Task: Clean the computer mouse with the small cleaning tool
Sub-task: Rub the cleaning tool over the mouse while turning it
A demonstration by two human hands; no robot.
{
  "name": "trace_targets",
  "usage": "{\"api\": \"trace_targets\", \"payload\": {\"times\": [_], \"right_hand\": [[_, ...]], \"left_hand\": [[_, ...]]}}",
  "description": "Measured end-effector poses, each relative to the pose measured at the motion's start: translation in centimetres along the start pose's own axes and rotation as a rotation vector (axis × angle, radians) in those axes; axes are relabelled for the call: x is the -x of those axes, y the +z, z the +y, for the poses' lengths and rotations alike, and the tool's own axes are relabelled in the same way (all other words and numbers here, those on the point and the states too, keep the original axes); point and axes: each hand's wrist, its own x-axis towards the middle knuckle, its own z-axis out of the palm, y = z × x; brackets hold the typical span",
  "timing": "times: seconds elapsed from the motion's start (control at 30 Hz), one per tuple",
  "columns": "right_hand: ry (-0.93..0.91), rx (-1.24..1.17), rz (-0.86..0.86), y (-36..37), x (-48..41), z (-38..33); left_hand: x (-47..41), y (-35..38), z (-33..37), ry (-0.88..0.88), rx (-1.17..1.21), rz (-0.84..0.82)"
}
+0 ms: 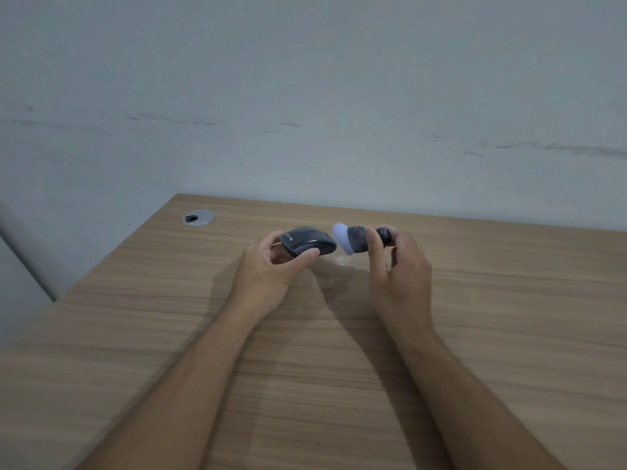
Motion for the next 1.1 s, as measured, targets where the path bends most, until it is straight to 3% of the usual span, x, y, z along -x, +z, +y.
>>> {"api": "trace_targets", "payload": {"times": [0.2, 0.4, 0.57, 0.77, 0.97, 1.1], "right_hand": [[-0.229, 0.035, -0.060, 0.6, 0.9, -1.5], [-0.091, 0.024, 0.008, 0.2, 0.2, -0.5], [-0.328, 0.019, -0.113, 0.7, 1.2, -2.4], [-0.159, 0.053, -0.002, 0.7, 0.4, -0.7], [-0.363, 0.032, -0.128, 0.9, 1.2, -2.2], [-0.159, 0.117, -0.004, 1.0, 0.3, -0.6]], "left_hand": [[0.2, 0.5, 0.0, 0.065, -0.179, 0.043], [0.5, 0.3, 0.1, 0.116, -0.277, 0.063], [0.3, 0.5, 0.2, 0.111, -0.445, 0.080], [0.7, 0.1, 0.4, 0.132, -0.377, 0.065], [0.6, 0.1, 0.1, 0.156, -0.382, 0.019], [0.5, -0.1, -0.1, 0.175, -0.296, 0.008]]}}
